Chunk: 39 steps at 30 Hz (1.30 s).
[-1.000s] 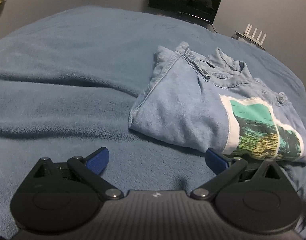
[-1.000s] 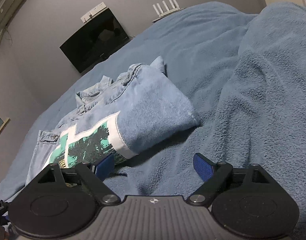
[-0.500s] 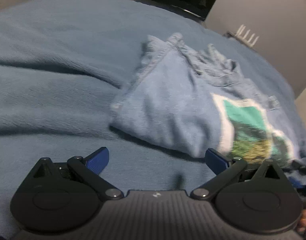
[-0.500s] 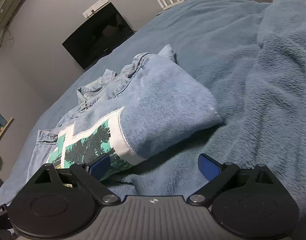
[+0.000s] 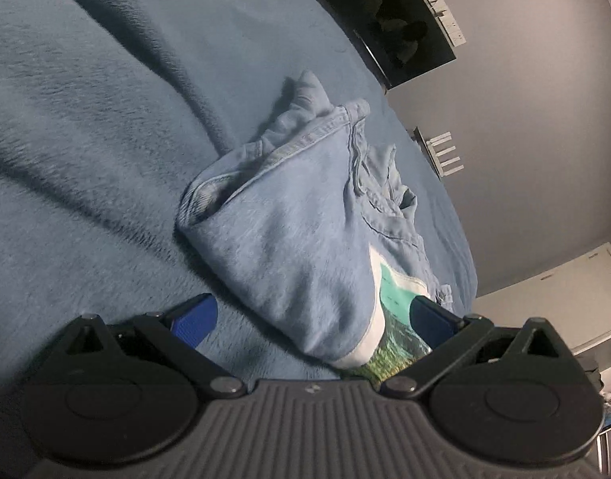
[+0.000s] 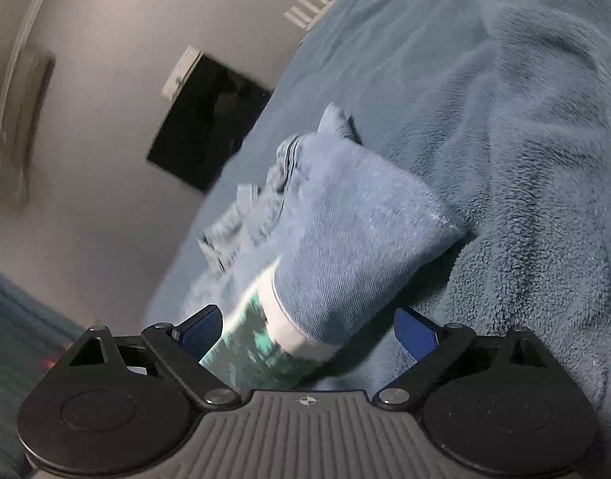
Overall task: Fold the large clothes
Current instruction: 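Grasp the folded denim bundle with both tools and lift it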
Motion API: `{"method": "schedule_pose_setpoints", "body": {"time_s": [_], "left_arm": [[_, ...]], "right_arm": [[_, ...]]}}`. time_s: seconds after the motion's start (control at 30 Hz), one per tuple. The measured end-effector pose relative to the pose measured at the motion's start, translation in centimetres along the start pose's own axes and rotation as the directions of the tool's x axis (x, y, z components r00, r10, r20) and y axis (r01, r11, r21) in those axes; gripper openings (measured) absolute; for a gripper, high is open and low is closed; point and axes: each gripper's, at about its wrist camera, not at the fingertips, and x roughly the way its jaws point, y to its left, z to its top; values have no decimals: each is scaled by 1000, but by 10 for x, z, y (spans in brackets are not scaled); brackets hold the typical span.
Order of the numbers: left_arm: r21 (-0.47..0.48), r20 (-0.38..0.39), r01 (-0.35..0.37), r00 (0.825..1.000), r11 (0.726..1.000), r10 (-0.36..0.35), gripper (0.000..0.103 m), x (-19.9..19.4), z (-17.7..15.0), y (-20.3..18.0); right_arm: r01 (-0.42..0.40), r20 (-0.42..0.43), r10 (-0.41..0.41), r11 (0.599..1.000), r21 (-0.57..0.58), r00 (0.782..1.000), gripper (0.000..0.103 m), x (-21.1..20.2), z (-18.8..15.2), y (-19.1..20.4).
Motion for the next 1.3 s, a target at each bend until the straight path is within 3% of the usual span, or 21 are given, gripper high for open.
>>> {"method": "schedule_pose_setpoints", "body": {"time_s": [0.13,0.3,0.47,0.53,0.6,0.67,0.73,0.8,0.87,0.93,1.03,1.13,1.23,1.3], "left_arm": [[38,14,-11,1000,999,10,103,14,-2,-4],[145,40,-57,998,988,52,102,32,-3,-13],[113,87,-26,996,993,16,99,40,7,-8],[117,106,-6,994,993,-6,84,36,11,-13],[138,124,-3,992,990,-14,80,30,14,-24],[162,141,35,988,986,-58,80,27,16,-30],[167,127,7,992,986,-29,80,37,18,-26],[119,103,-12,995,993,0,79,47,19,-11],[70,92,-35,995,997,29,66,57,21,4],[23,118,-23,993,999,20,40,58,24,12],[29,145,-13,989,999,8,23,53,23,7],[97,160,-16,987,995,1,20,45,21,-9],[73,153,15,988,997,-26,19,28,19,-12],[109,142,-4,990,994,-12,19,12,13,-16]], "right_arm": [[34,-4,-33,996,80,999,91,13,6,-11],[44,21,-45,998,54,999,90,27,11,-10],[62,62,-67,994,86,996,85,47,14,-14],[104,71,-105,994,19,992,78,51,11,2],[150,127,-133,979,-138,983,70,46,4,32],[111,165,-79,975,-194,983,69,41,2,46],[89,154,-60,978,-186,986,73,45,10,43],[80,102,-70,993,-89,992,77,60,19,24],[56,51,-56,998,10,997,75,75,23,0],[10,37,-13,997,79,999,69,81,24,-20],[2,53,-4,999,42,999,53,80,26,-17],[-13,79,17,999,-46,997,40,71,27,4],[-49,80,54,997,-68,995,38,52,25,19],[-54,71,61,994,-93,996,38,38,21,25]]}}
